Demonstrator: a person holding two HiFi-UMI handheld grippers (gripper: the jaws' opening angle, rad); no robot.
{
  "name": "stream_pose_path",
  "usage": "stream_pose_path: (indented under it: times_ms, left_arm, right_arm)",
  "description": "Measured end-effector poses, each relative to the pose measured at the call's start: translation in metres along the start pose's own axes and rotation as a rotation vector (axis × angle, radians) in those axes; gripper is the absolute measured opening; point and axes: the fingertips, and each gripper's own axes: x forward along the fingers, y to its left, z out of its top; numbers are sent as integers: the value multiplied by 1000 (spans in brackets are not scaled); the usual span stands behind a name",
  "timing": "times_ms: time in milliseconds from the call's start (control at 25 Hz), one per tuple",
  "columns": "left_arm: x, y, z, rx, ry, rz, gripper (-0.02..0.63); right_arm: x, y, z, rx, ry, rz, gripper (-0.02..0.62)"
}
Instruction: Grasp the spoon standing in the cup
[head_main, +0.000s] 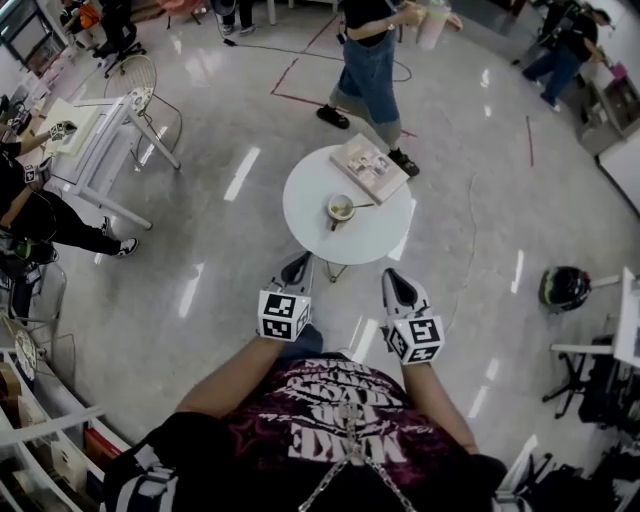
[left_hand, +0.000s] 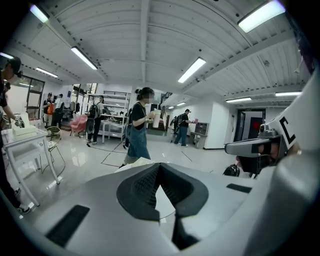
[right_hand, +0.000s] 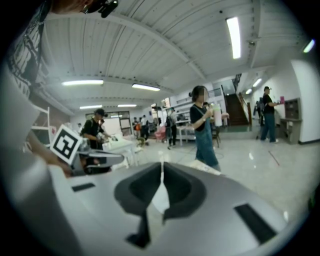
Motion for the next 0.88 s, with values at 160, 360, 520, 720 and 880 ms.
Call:
stream_pose_path:
  times_ms: [160, 360, 520, 720, 880]
  left_arm:
    - [12, 7, 8, 4, -3, -19, 25]
    - [28, 17, 24, 9, -19, -36, 25]
    - [39, 25, 28, 13, -15, -51, 25]
    - [54, 32, 32, 15, -13, -79, 25]
    - [64, 42, 38, 16, -14, -100, 25]
  right_arm:
    - [9, -8, 6, 6, -1, -24, 35]
    - [25, -10, 21, -8, -8, -34, 35]
    - [39, -9, 25, -9, -9, -37, 35]
    - [53, -13, 29, -8, -5, -52, 35]
    - [63, -10, 36, -18, -13, -63, 35]
